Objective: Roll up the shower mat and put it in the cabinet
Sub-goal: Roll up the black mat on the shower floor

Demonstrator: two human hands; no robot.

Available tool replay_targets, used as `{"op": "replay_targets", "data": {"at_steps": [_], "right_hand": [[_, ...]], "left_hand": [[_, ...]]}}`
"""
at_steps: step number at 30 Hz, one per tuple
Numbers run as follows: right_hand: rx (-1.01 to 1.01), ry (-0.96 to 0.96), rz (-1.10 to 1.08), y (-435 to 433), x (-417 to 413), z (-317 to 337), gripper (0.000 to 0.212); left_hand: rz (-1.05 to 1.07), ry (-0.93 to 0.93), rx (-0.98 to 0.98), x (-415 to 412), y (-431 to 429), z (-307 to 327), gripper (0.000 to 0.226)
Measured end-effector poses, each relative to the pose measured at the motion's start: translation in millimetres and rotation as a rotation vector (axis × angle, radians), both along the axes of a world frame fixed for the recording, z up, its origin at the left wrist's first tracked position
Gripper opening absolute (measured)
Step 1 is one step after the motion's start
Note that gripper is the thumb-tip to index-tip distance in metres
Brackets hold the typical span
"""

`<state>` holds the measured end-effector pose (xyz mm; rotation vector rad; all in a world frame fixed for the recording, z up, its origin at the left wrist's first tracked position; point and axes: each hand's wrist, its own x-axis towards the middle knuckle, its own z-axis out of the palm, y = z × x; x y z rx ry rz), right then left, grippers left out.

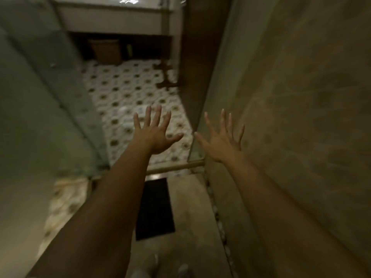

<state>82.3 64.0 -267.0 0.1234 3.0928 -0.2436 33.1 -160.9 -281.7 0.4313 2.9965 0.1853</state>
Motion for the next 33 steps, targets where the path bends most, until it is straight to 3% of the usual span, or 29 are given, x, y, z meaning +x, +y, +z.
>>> {"op": "replay_targets", "data": {"at_steps": [6,15,19,29,33], "right_hand": [[-0.026,-0.15,0.222,-85,-40,-69,0.082],[0.053,-0.326,0.282,-130,-76,-238,0.083],[0.099,-0.413,0.244,-130,-101,-372,0.087],[0.033,-0.532,0.275,-124,-167,-792,0.094],[-0.027,-0.515,0.363,-120,-208,-889,0.082]], "left_hand": [[0.279,-0.164,-0.061,25,-107,-67,0.099],[0.259,-0.282,-0.033,-13,-182,-221,0.098],[0.249,-0.337,-0.036,-48,-194,-358,0.098],[0.168,-0.441,-0.11,-84,-183,-772,0.096],[0.107,-0.417,-0.055,-122,-169,-864,0.085]]}}
